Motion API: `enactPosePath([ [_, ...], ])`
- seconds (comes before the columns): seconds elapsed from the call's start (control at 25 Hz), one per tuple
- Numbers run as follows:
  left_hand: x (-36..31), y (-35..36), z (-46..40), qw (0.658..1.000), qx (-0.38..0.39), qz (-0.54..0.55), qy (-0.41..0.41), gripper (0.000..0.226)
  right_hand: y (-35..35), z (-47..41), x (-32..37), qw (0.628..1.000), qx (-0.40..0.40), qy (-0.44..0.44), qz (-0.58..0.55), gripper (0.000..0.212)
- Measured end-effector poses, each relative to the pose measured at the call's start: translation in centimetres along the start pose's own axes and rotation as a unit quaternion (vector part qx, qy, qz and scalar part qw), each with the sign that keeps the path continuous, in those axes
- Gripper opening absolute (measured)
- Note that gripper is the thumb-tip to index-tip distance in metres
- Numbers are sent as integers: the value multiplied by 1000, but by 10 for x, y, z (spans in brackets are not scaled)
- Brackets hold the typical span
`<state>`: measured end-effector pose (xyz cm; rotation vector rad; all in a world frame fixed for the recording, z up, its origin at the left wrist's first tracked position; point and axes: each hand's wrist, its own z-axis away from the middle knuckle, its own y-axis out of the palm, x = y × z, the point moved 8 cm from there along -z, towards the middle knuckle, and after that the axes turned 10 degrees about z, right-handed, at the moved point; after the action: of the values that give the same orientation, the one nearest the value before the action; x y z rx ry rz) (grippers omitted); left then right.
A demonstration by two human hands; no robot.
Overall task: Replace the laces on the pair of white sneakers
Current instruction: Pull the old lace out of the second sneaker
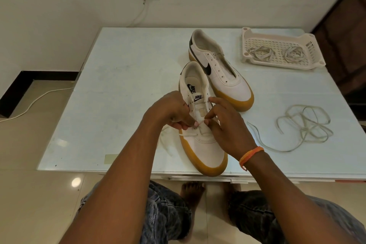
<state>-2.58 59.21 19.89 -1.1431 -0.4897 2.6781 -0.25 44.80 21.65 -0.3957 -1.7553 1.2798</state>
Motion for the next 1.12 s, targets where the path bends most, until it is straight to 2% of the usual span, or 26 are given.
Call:
enactPosePath([
  [0.12,1,-2,0,999,21,-40,8,34,-3,-2,-3,998,-9,8,-55,13],
  [0.24,6,-2,5,994,54,-93,0,32,-8,-3,-15,992,-31,55,-113,6],
  [0.32,4,-12,6,997,11,-82,-1,28,-9,-3,-23,982,-31,91,-160,2],
  [0.4,0,-19,5,998,-55,-6,6,21,-8,-2,-25,980,-27,102,-171,1],
  [0.48,-4,-19,5,993,-108,40,25,44,-6,-1,-27,973,-32,125,-189,7],
  [0.6,-11,-15,7,983,-163,-27,75,51,-1,4,-45,915,-49,235,-324,19],
  [0.76,-10,-16,4,988,-144,-13,49,47,7,9,-55,853,-60,314,-412,21],
  [0.92,-9,-19,3,989,-142,-12,37,45,11,15,-70,746,-97,398,-525,14],
  [0.96,-9,-19,3,989,-142,-18,38,46,10,16,-74,735,-93,408,-534,14],
  [1.0,-9,-19,3,988,-143,-32,43,47,7,16,-76,750,-78,409,-513,15],
  [1.08,-15,-19,5,982,-158,-69,71,53,-5,13,-83,841,-48,378,-383,14],
  [1.12,-20,-19,7,976,-171,-93,94,56,-16,12,-83,880,-60,349,-315,14],
])
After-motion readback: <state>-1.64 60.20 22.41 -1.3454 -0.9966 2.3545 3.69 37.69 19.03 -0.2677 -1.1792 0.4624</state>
